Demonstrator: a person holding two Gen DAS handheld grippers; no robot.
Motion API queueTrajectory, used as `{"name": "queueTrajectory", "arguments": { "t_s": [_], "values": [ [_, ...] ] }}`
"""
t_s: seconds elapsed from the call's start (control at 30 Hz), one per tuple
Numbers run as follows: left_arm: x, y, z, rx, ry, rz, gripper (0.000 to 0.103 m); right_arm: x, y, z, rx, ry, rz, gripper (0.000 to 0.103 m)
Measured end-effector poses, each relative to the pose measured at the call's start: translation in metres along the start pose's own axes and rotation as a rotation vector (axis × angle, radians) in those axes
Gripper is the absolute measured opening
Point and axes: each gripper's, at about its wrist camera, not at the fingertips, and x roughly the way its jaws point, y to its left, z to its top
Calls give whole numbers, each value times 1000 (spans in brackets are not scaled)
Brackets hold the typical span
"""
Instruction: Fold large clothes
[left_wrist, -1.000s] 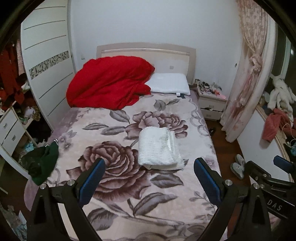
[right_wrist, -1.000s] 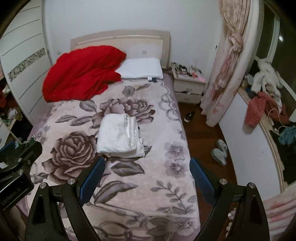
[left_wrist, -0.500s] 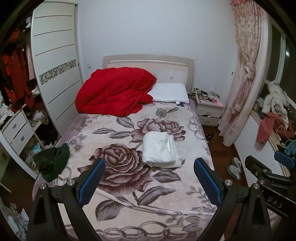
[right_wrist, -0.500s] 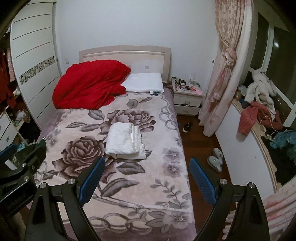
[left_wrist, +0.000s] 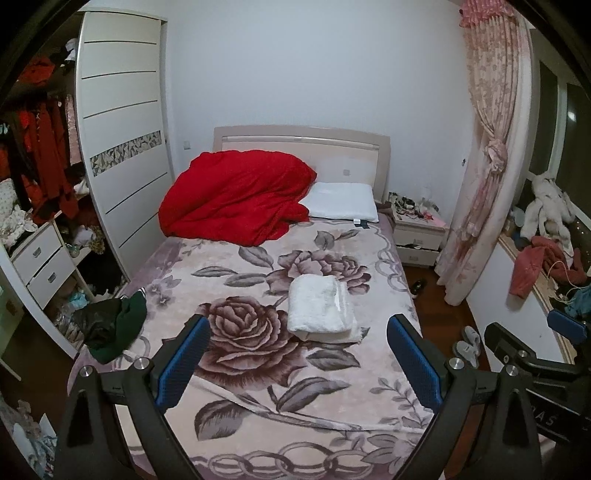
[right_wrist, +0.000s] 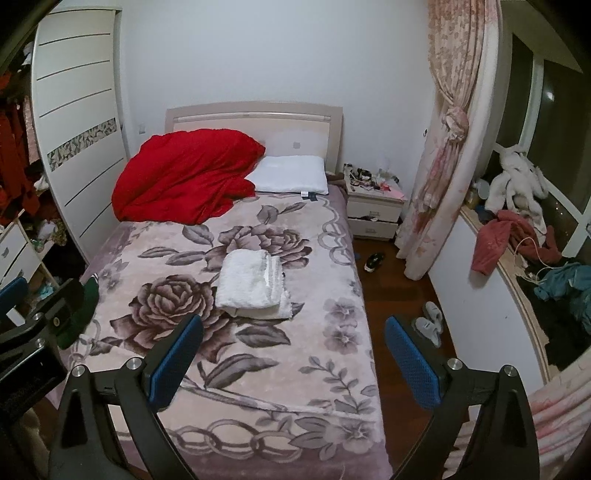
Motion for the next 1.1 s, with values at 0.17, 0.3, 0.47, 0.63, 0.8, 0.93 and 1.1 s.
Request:
{"name": "queueTrajectory", "arguments": {
  "t_s": [0.17,0.3,0.47,0.63,0.8,0.93,1.1],
  "values": [
    [-7,-2,-2,2,-20,11,100,-7,-3,1,0,-20,-12,100],
    [-12,-2,-3,5,-32,17,100,-8,-4,3,-6,-23,-9,101],
    [-15,-1,-4,2,-33,23,100,-10,-6,3,-3,-28,-6,101],
    [-16,-1,-4,3,-32,22,100,-13,-9,5,-5,-35,-3,101],
    [-17,-2,-3,6,-36,24,100,-20,-12,5,-2,-46,-1,101],
    [-19,-1,-3,6,-40,26,100,-23,-14,6,0,-53,1,102],
    [-25,0,-4,5,-48,25,100,-31,-17,6,0,-65,0,102]
  ]
}}
